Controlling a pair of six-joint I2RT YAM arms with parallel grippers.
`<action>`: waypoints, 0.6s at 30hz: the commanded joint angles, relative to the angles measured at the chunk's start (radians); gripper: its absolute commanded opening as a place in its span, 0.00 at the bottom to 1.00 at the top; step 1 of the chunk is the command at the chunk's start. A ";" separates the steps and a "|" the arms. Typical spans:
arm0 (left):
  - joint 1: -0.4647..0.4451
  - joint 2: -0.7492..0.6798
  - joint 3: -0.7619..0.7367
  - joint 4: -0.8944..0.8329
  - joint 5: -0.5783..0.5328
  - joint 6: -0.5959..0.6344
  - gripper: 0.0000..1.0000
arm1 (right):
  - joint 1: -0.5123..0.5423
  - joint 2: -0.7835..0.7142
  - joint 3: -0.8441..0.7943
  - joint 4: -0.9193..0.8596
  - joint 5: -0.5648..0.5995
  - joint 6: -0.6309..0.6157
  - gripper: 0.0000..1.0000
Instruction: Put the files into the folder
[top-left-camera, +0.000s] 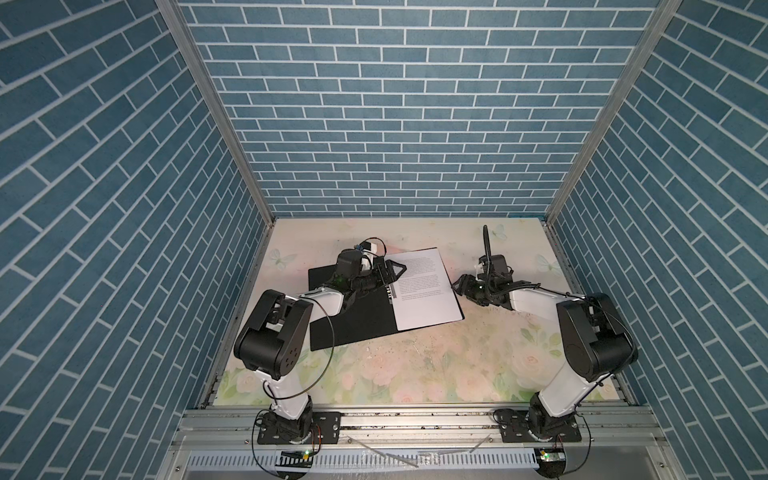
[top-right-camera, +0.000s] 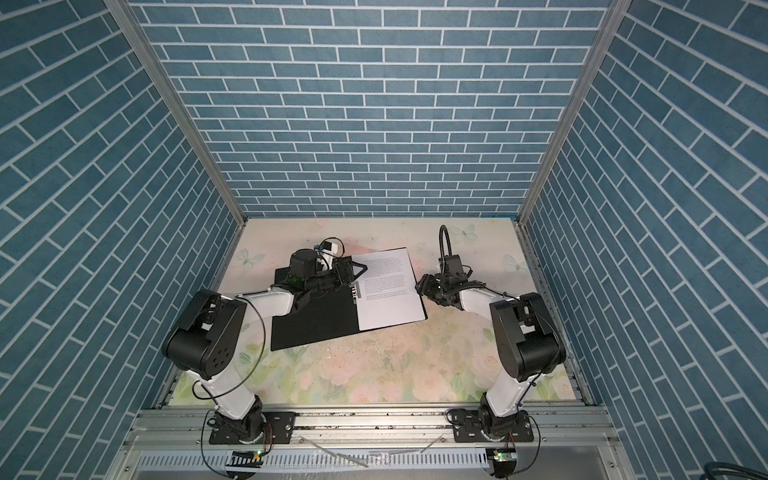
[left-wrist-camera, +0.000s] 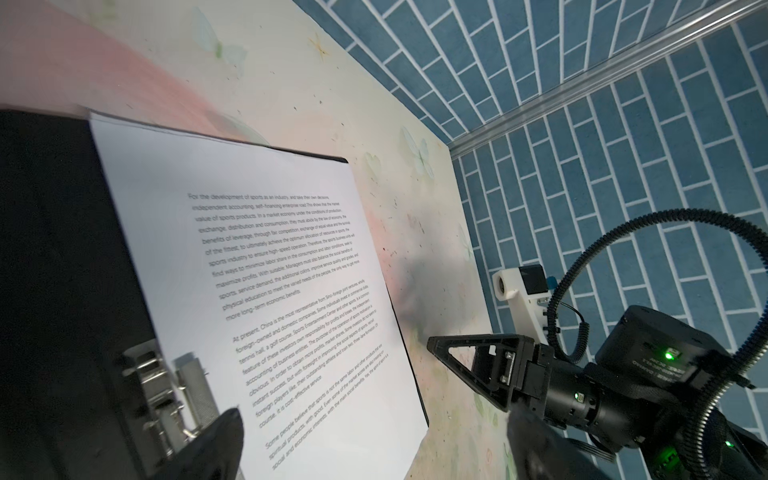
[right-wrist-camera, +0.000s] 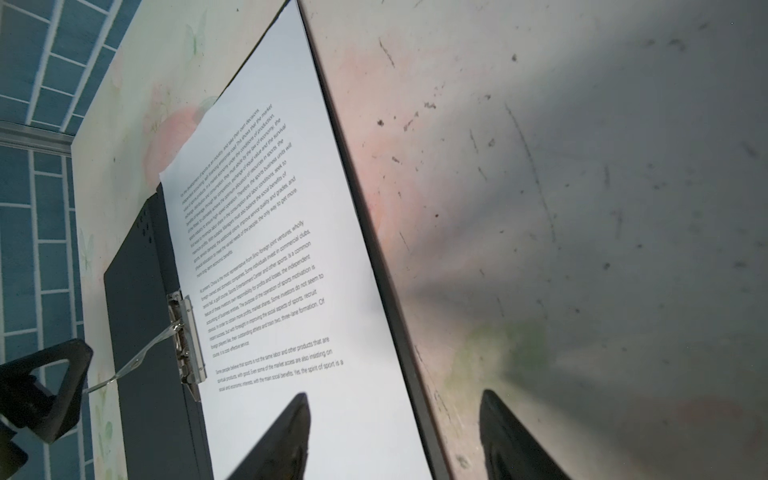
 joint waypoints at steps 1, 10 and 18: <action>0.041 -0.033 0.001 -0.106 -0.055 0.045 1.00 | -0.001 -0.035 0.000 -0.010 -0.026 0.080 0.61; 0.071 0.065 0.136 -0.412 -0.099 0.115 0.95 | 0.053 -0.029 0.084 -0.007 -0.077 0.201 0.57; 0.071 0.139 0.194 -0.478 -0.124 0.143 0.56 | 0.117 0.019 0.164 0.003 -0.095 0.256 0.52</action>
